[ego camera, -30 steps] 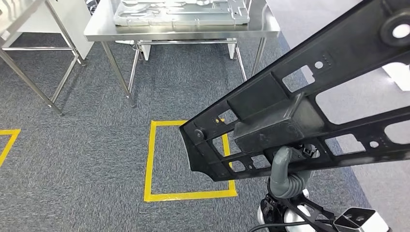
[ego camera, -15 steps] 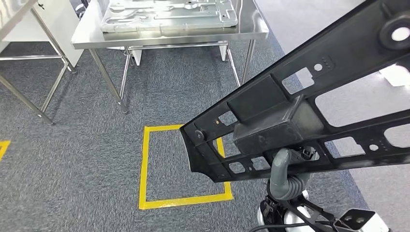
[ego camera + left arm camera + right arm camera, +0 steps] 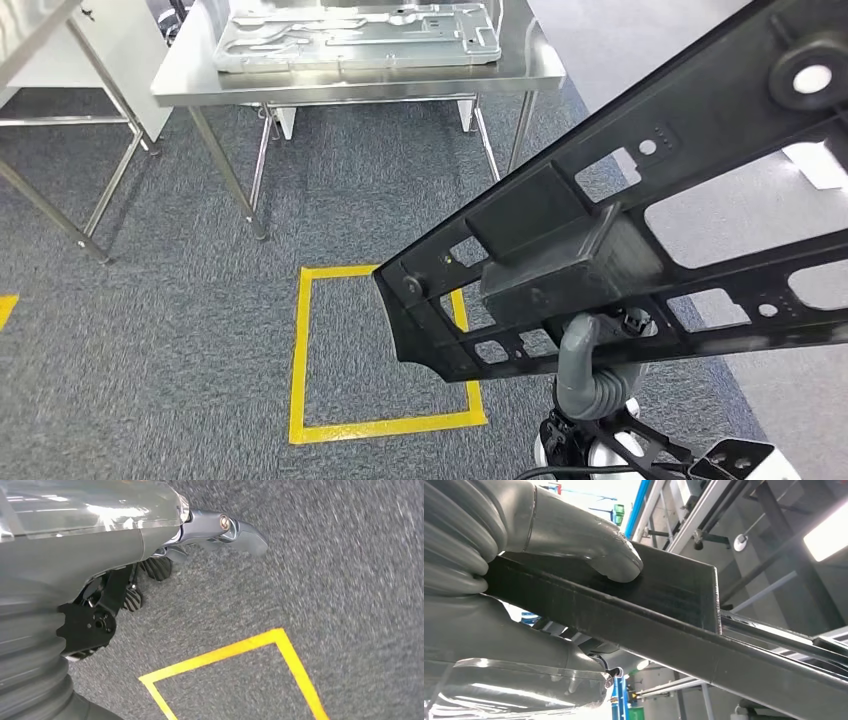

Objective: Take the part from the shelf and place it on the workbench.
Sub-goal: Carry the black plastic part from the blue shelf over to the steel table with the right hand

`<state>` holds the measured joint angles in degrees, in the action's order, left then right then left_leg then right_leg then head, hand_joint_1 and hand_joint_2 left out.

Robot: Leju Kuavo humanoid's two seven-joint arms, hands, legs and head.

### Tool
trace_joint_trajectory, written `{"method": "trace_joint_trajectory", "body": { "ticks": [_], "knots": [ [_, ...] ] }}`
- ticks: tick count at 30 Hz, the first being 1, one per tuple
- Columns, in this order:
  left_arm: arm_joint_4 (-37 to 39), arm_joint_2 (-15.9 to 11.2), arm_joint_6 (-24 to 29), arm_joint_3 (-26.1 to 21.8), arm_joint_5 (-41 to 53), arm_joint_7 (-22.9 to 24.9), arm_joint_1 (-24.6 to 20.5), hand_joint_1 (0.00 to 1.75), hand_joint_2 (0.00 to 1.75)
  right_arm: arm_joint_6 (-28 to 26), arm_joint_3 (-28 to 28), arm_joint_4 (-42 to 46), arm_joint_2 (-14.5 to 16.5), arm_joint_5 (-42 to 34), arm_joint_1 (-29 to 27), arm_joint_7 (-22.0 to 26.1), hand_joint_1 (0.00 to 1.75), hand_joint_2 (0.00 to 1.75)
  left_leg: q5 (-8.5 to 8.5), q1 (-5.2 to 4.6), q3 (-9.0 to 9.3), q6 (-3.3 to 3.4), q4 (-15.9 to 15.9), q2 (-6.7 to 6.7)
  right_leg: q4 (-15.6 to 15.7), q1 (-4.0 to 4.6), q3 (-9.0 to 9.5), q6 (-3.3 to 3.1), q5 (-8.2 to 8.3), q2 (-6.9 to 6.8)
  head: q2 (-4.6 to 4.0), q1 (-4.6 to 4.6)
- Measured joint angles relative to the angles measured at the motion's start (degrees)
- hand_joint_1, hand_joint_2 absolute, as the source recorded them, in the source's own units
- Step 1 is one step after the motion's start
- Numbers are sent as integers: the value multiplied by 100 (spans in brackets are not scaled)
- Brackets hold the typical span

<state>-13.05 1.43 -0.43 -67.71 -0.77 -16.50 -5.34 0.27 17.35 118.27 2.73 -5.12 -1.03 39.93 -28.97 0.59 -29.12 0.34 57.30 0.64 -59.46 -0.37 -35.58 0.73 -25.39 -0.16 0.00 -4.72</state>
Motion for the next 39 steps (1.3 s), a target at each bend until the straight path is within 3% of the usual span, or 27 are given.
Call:
{"method": "trace_joint_trajectory", "body": {
  "ticks": [3,5,8,10,11,13,15,20,22,25,26,27,29,31,35,37,39],
  "knots": [
    [0,-2,-14,0,0,0,-5,0,175,17,-5,4,1,1,-27,-1,175,175,-36,-5,50,-105,78,13,105,12,89,-115,-23,16,0,-1],
    [0,-2,-21,0,0,0,-12,0,175,32,-11,4,2,0,-29,-1,175,175,-110,7,-41,-143,380,1,131,1,198,-187,-49,26,0,-1],
    [0,-3,-23,0,11,0,-3,0,175,66,-14,3,2,2,-34,-1,175,175,-483,19,-659,-177,1381,-11,141,16,301,-247,-135,41,0,-2],
    [0,-7,-25,0,11,0,14,0,175,79,-15,1,2,-3,-38,-1,175,175,-602,18,-986,-183,1704,-12,138,32,378,-256,-211,68,0,-2],
    [0,-9,-27,0,7,0,22,0,175,82,-16,0,2,-7,-38,-2,175,175,-497,17,-1011,-173,1580,-12,136,38,435,-253,-255,82,0,-2],
    [0,-18,-32,0,0,-1,32,0,175,83,-17,-1,2,-12,-34,-1,175,175,19,8,-837,-121,876,-12,138,47,570,-236,-356,94,0,-1],
    [0,-31,-38,-1,3,-3,34,0,175,85,-19,-9,2,-15,-27,-1,175,175,305,-26,-674,-63,321,-12,137,59,663,-188,-449,102,0,0],
    [0,-42,-40,-4,5,-7,32,0,175,85,-20,-16,2,-19,-5,-1,175,175,308,-20,-480,85,132,-26,-68,70,699,-31,-508,95,0,0],
    [0,-40,-42,-4,2,-7,19,0,175,83,-20,-16,2,-19,10,1,175,175,265,-4,-370,126,86,-27,-576,52,401,23,-636,71,0,0],
    [0,-40,-42,-4,2,-7,16,0,175,78,-20,-20,2,-11,-6,-2,175,175,145,-4,-246,140,77,-29,-1451,7,-298,90,-1029,53,0,0],
    [0,-39,-41,-5,2,-7,22,0,175,76,-20,-23,2,-6,-14,-2,175,175,94,-2,-187,133,77,-32,-1461,-6,-407,99,-1028,50,0,0],
    [0,-38,-40,-5,2,-7,26,0,175,72,-20,-26,2,4,-18,-2,175,175,38,-1,-110,121,77,-34,-1269,-17,-412,98,-887,46,0,0],
    [0,-34,-40,-7,1,-7,26,0,175,27,-20,-31,1,61,-26,-2,175,175,-87,0,60,84,79,-36,-575,-25,-277,70,-319,33,0,0],
    [0,-29,-39,-8,2,-5,18,0,175,-69,-9,-47,-4,167,-37,-3,175,175,-191,-4,143,21,62,-45,-103,6,-161,8,47,18,0,6],
    [1,-24,-37,-10,4,-1,-7,0,175,-333,75,-75,-32,361,-40,-6,175,175,-190,-5,223,-121,215,-58,51,24,28,-165,11,-2,0,10],
    [2,-13,-34,-11,7,2,-16,0,175,-445,144,-77,-41,408,-22,-3,175,175,-269,6,-40,-170,725,-58,108,8,184,-224,-55,-26,0,9],
    [2,-5,-32,-11,11,4,-17,0,175,-522,213,-78,-55,402,-15,-2,175,175,-537,12,-541,-205,1437,-57,131,16,290,-253,-140,-36,0,9]
  ]
}}
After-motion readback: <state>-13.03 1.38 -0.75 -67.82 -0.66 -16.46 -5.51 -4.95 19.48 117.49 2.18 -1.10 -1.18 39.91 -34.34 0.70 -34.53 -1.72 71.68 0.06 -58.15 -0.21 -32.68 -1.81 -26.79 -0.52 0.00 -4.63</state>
